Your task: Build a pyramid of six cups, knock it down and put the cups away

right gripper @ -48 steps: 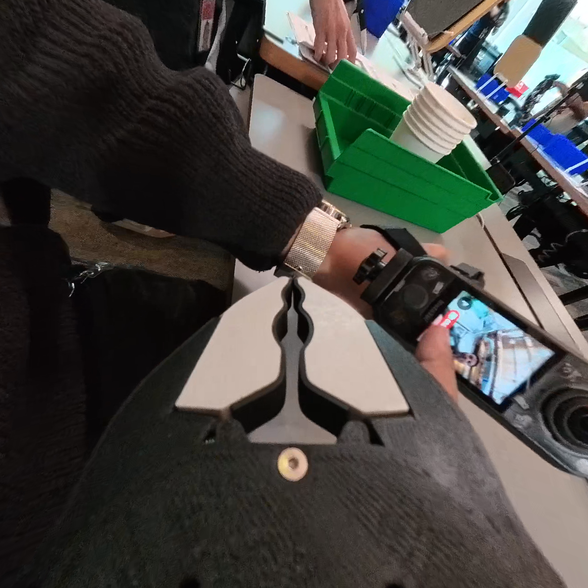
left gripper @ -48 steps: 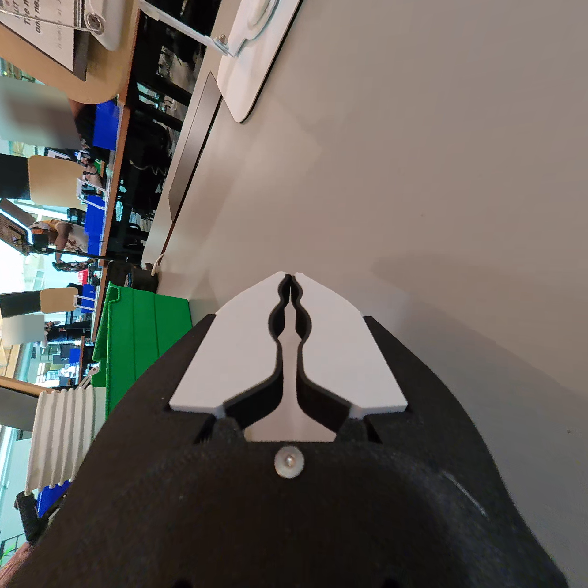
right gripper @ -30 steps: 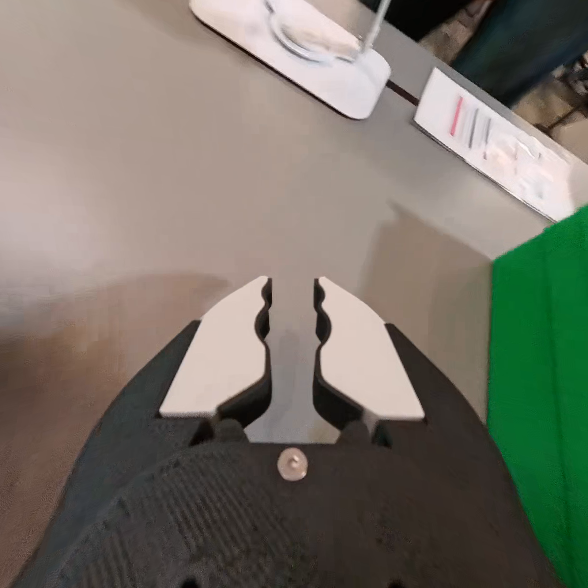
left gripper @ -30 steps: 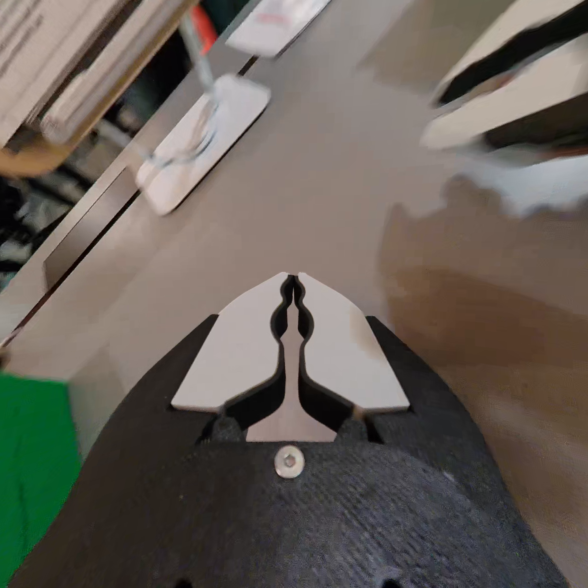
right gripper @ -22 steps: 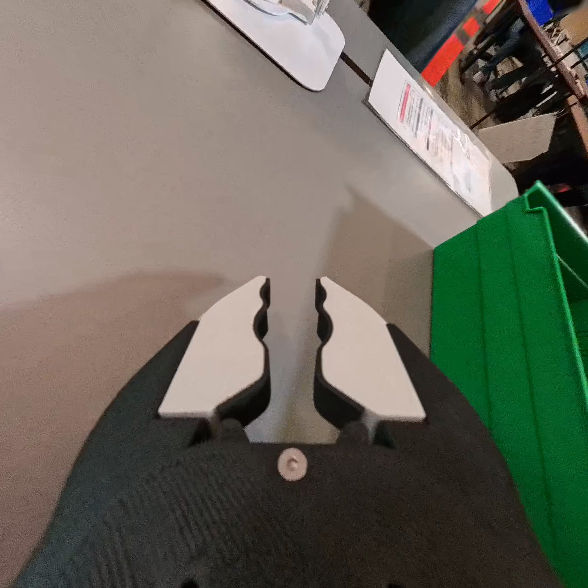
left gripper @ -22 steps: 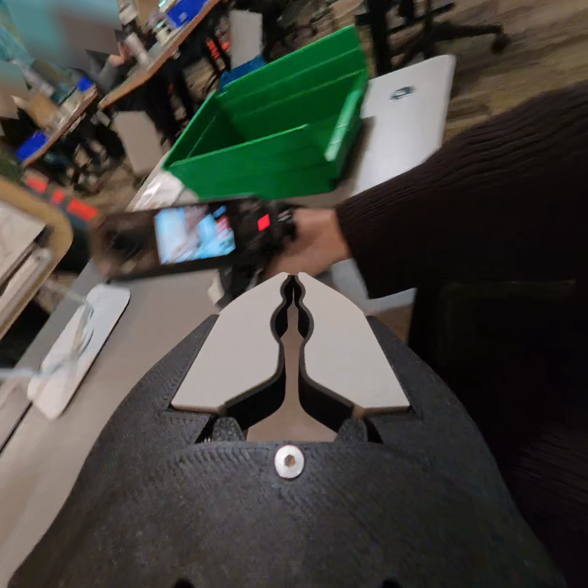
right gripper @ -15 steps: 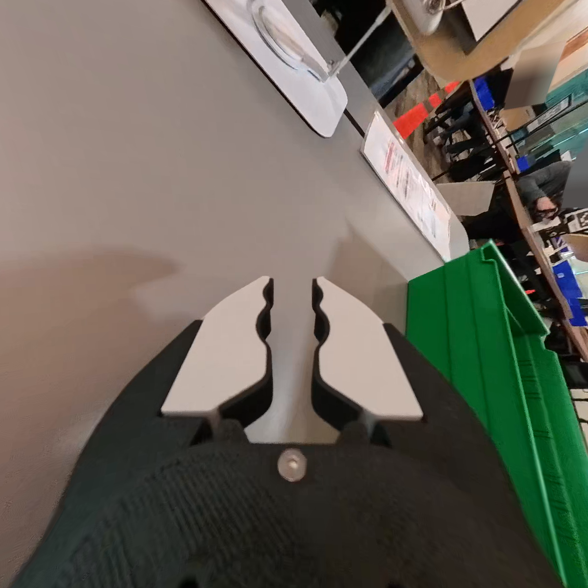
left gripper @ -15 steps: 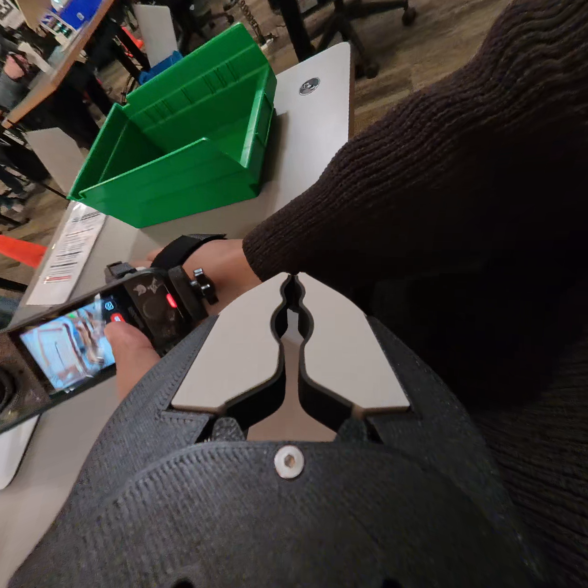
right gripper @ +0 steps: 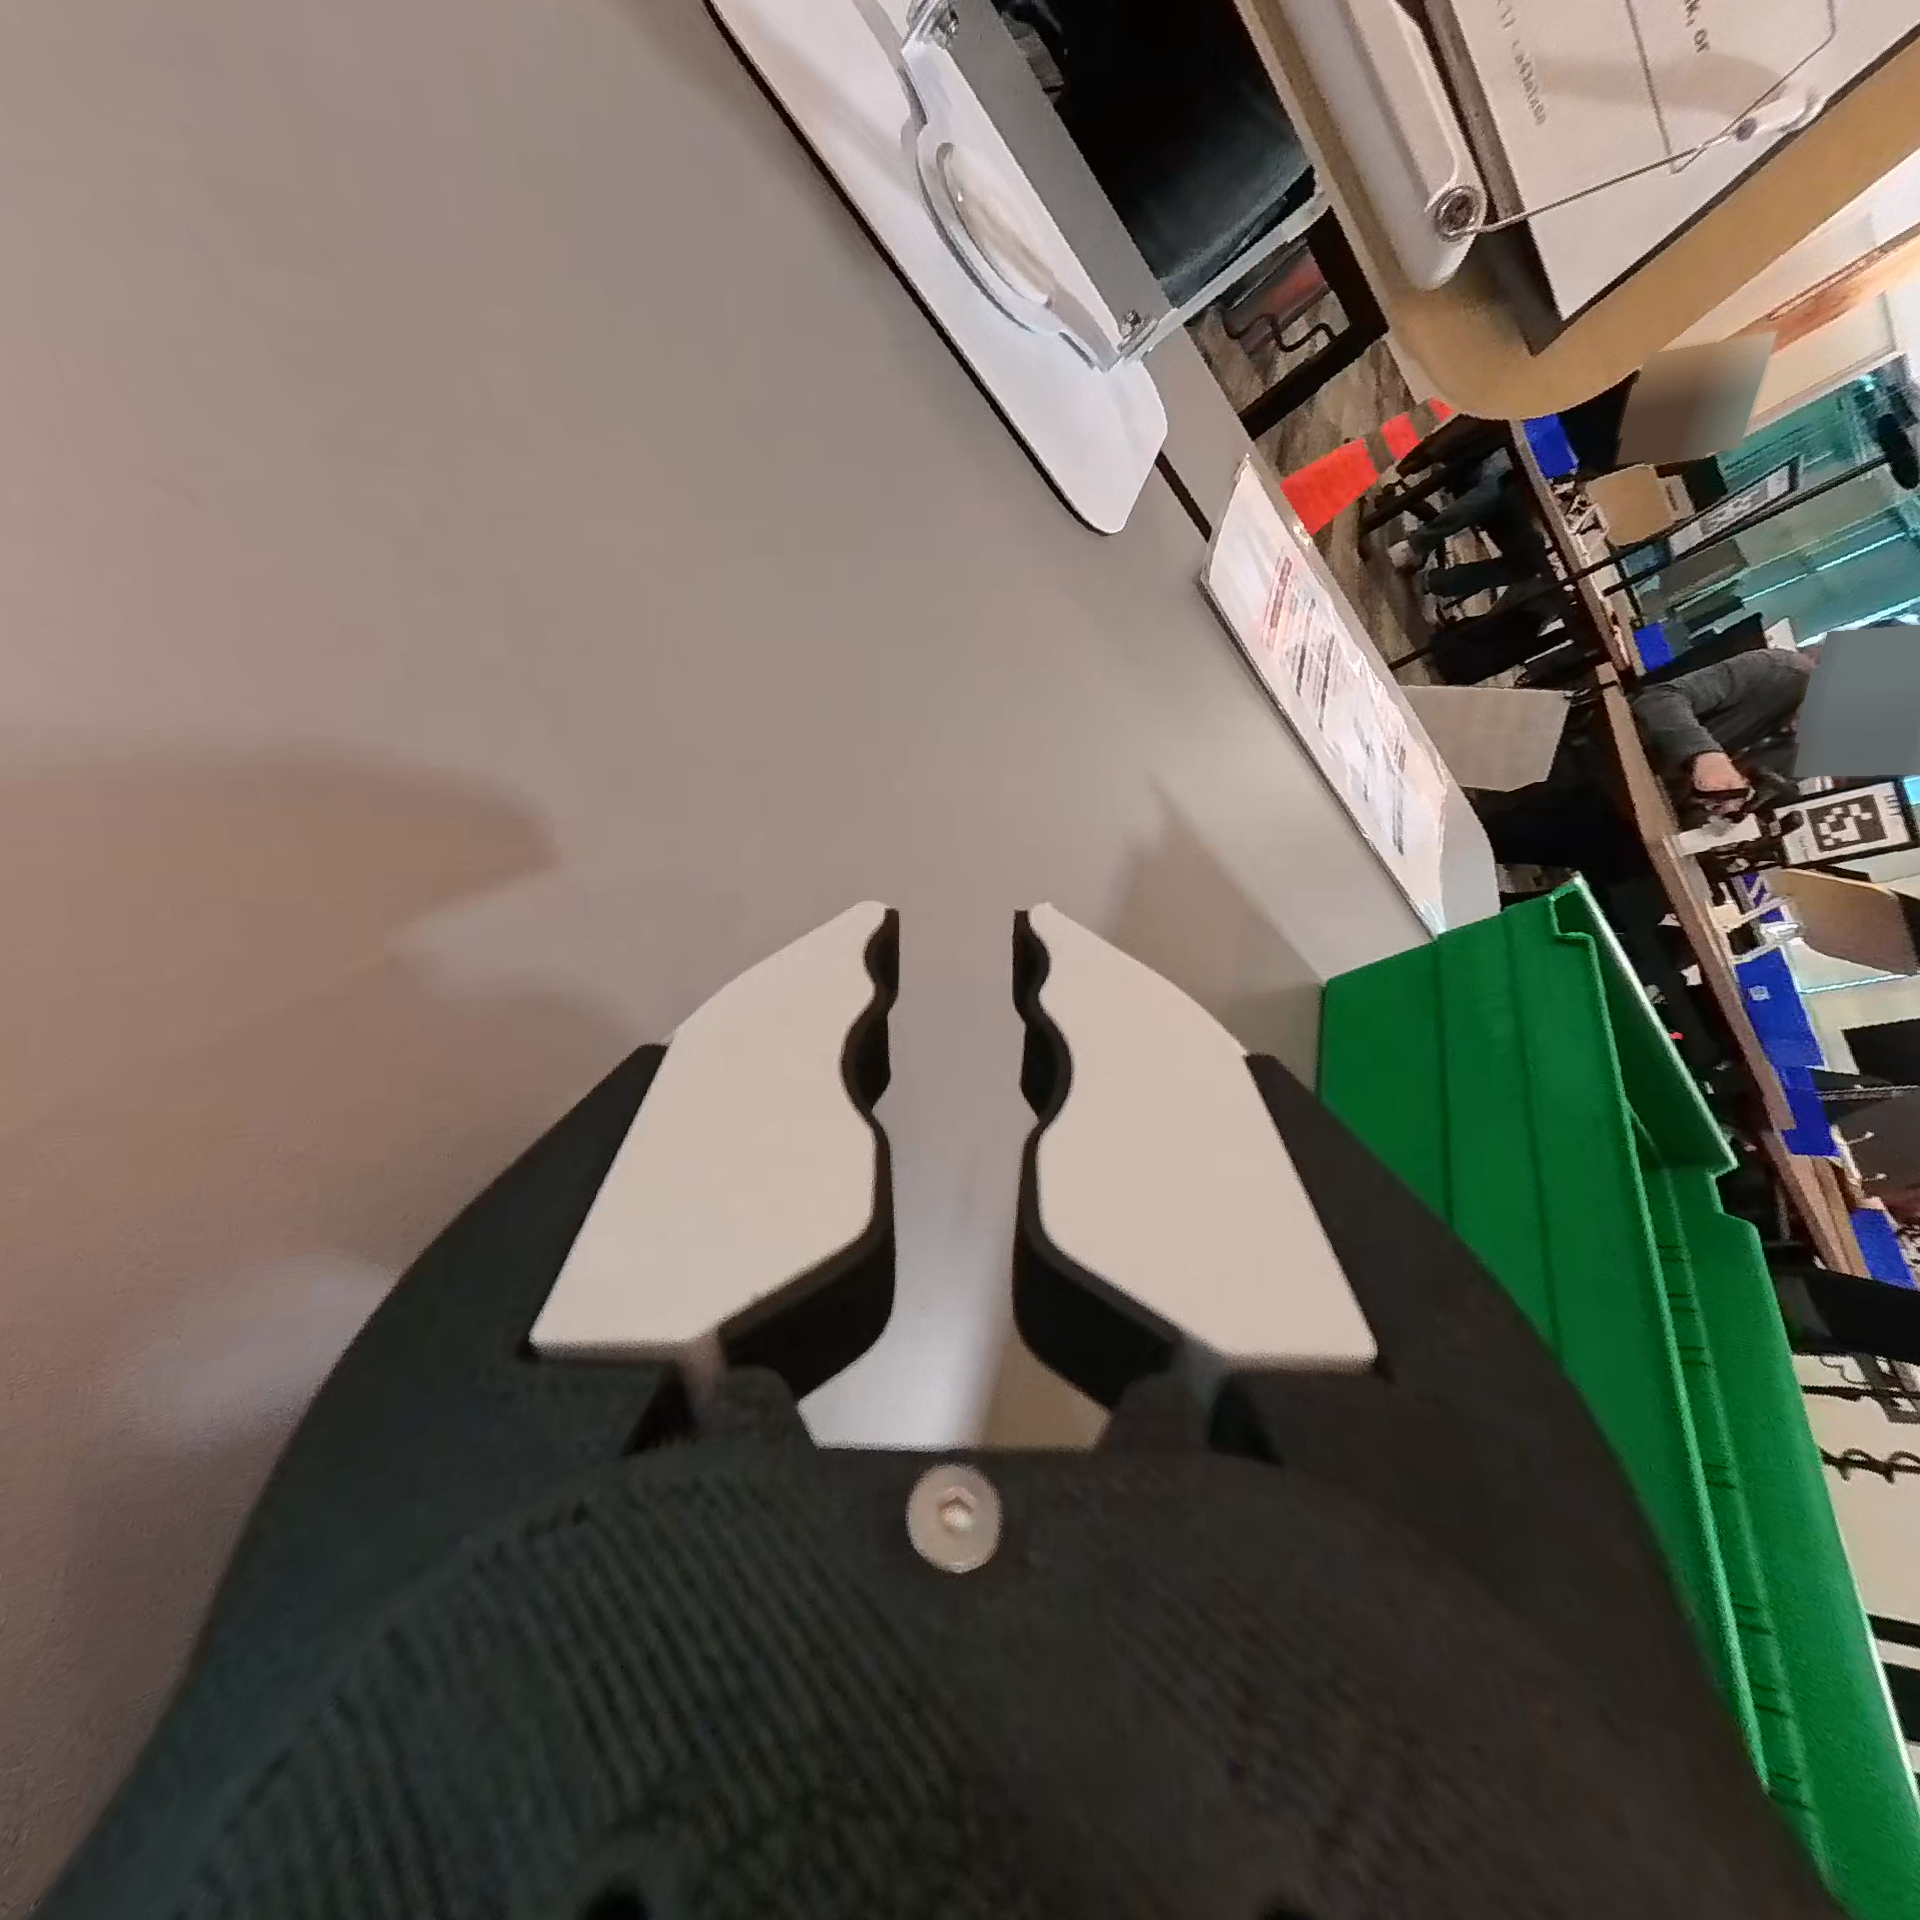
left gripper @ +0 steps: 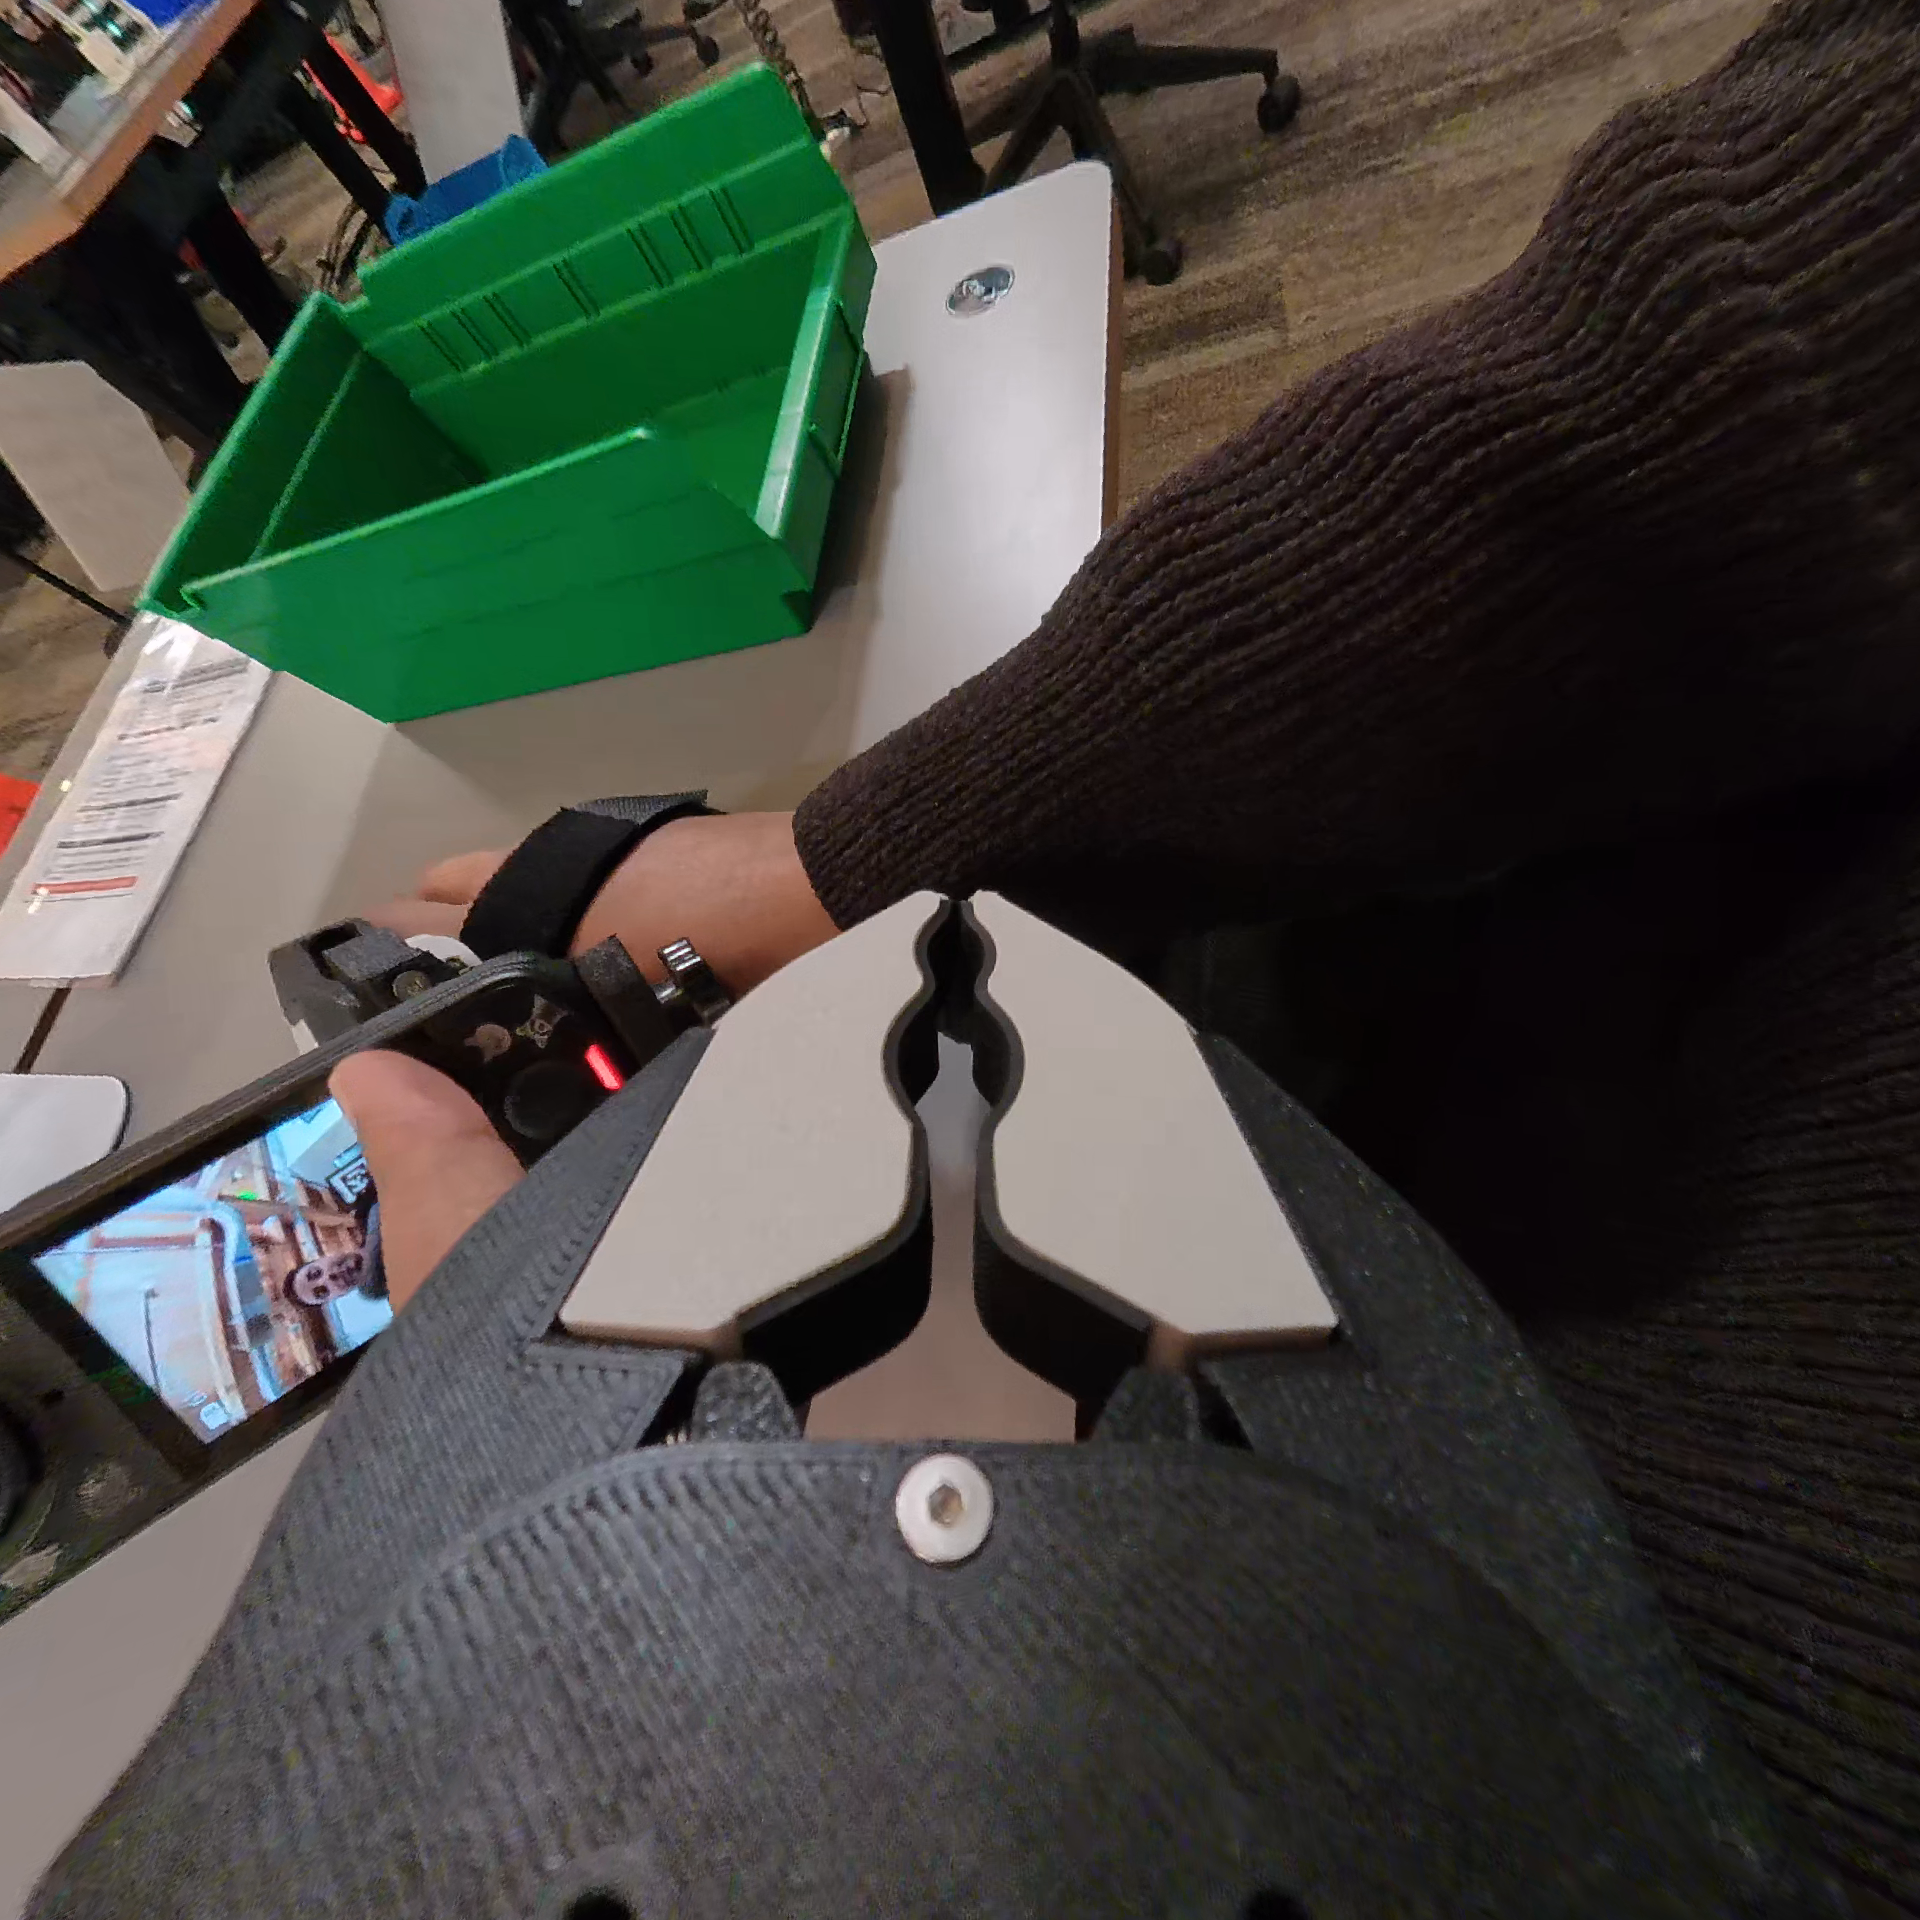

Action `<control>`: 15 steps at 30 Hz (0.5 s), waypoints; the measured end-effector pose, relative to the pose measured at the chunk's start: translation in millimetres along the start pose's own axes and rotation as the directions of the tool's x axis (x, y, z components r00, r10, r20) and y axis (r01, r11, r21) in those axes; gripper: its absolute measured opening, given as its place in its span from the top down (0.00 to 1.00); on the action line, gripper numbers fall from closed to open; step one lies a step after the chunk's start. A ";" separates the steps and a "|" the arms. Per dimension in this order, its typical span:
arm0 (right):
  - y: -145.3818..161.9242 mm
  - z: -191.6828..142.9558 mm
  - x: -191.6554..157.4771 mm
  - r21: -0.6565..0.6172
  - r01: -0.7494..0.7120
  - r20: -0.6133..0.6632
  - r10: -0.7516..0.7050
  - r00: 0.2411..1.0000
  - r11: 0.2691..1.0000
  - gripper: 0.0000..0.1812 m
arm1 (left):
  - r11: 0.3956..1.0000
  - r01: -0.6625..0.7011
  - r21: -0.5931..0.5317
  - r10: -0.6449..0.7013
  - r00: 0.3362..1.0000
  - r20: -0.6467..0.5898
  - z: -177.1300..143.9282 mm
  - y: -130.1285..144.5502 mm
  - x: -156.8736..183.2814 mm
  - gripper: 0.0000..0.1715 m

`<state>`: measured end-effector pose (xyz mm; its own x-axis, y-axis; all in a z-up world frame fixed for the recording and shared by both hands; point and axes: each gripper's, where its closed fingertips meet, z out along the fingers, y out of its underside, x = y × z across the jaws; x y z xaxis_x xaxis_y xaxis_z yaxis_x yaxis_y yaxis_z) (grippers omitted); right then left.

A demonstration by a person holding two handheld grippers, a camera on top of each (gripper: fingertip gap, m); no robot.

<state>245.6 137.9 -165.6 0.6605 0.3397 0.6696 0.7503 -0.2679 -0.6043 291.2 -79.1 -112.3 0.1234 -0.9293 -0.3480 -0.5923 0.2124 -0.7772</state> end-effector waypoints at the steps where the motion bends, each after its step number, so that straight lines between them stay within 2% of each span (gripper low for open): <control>1: 0.3 0.1 0.3 0.000 -0.003 0.002 0.003 1.000 1.000 0.88 | 1.000 -0.005 0.005 0.005 1.000 0.004 -1.0 -2.2 0.4 1.00; 10: 4.7 2.5 3.2 -0.008 -0.073 0.043 0.074 0.996 0.997 0.88 | 0.999 -0.029 0.022 0.029 1.000 0.004 -2.2 -10.4 7.9 1.00; 15: 6.3 4.9 0.3 -0.010 -0.164 0.124 0.164 0.979 0.986 0.85 | 0.996 0.038 0.085 -0.042 0.998 0.044 -8.8 -16.6 -7.6 1.00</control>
<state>250.5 140.7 -171.3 0.7660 0.4007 0.5026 0.6323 -0.3290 -0.7014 293.1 -78.2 -92.2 0.1829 -0.9234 -0.3375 -0.5174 0.2015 -0.8317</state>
